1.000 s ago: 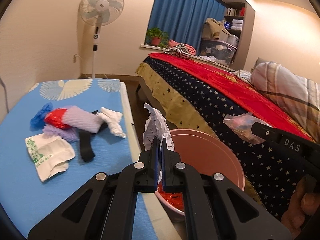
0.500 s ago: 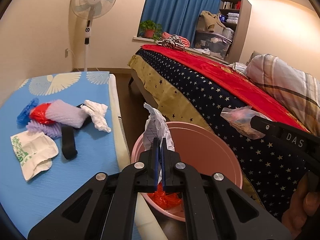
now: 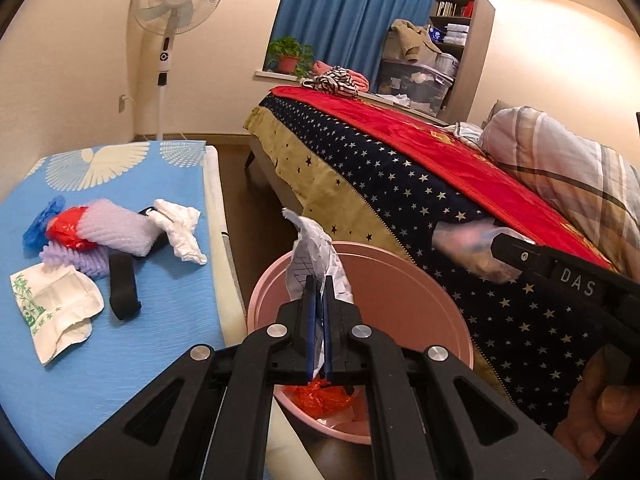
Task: Collect trash
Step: 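Carry the tissue and clear bag over the pink bin and release both, then grasp the white paper bag with the left gripper while the right gripper grasps the white cloth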
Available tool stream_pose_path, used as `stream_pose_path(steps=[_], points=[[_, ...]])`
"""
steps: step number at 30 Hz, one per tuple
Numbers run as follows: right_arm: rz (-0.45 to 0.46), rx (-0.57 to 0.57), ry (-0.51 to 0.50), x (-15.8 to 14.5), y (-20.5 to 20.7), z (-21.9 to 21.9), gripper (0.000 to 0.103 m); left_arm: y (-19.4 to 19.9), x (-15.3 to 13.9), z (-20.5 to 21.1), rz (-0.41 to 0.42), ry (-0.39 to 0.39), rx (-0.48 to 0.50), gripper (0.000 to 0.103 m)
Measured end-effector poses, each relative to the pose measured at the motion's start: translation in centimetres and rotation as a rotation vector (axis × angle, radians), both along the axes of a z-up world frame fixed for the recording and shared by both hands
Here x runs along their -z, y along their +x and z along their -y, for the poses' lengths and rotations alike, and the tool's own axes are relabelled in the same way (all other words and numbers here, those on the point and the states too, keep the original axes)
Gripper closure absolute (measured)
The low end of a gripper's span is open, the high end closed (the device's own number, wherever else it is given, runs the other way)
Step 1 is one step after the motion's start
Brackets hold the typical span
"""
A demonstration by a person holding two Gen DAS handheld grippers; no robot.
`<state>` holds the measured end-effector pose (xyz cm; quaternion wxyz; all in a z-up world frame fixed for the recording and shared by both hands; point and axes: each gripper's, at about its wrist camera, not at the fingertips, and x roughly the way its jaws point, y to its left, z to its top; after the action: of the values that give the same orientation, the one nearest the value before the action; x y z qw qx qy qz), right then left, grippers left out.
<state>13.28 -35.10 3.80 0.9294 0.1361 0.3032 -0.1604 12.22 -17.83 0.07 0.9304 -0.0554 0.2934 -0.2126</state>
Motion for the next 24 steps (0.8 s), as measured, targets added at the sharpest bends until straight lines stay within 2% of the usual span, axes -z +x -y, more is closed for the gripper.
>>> stream_pose_path(steps=[1,3,24], points=[[-0.001,0.005,0.010,0.0,0.0,0.2,0.075,0.1,0.0,-0.2,-0.005,-0.001,-0.002,0.085],[0.002,0.017,0.020,0.0,-0.2,0.4,0.069,0.1,-0.1,-0.6,-0.009,-0.002,-0.014,0.074],[0.044,-0.101,0.041,-2.0,-2.3,-3.8,0.067,-3.8,-3.2,-6.7,0.058,0.030,-0.097,0.074]])
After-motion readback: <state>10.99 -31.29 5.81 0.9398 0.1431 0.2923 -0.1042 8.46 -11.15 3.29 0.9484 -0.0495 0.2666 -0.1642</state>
